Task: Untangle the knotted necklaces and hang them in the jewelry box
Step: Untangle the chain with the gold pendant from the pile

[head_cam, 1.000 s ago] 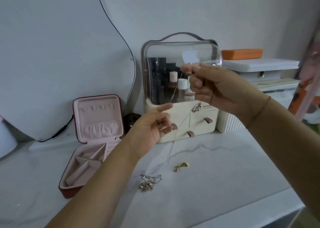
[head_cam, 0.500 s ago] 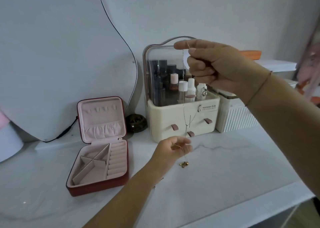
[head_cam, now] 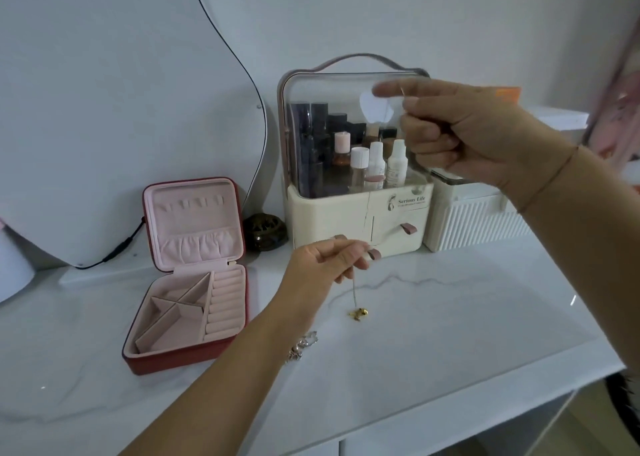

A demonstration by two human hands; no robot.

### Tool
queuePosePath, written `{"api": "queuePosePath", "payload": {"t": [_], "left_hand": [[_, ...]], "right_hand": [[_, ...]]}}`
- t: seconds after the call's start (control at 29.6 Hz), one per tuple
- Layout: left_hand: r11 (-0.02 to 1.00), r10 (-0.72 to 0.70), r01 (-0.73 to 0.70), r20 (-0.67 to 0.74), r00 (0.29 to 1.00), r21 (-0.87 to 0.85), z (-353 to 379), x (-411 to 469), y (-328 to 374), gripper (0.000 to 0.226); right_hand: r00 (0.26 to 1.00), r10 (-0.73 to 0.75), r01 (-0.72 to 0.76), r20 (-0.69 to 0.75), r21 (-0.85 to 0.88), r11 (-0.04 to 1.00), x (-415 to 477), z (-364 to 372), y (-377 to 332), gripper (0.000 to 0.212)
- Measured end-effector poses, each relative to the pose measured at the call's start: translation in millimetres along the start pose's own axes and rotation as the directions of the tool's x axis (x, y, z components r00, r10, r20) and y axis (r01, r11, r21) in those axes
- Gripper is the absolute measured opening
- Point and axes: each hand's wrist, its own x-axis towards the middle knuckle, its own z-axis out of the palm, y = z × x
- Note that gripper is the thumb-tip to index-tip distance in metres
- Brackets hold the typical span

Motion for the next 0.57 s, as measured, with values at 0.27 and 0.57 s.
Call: {"api": "queuePosePath", "payload": {"t": [0.27,0.57], "left_hand": [[0.993,-0.113,0.112,-0.018,0.993,-0.044,-30,-13,-15,0.016],[0.982,-0.139,0.126,0.083,0.987,0.142,-37,-14,-27,0.022]], "right_hand": [[0.948,0.287,-0.274,-0.141,0.100,0.956,-39,-16,122,0.032],[0.885,0.421,-0.442,-0.197,-0.071,0.894,-45,14,195,0.023]]}}
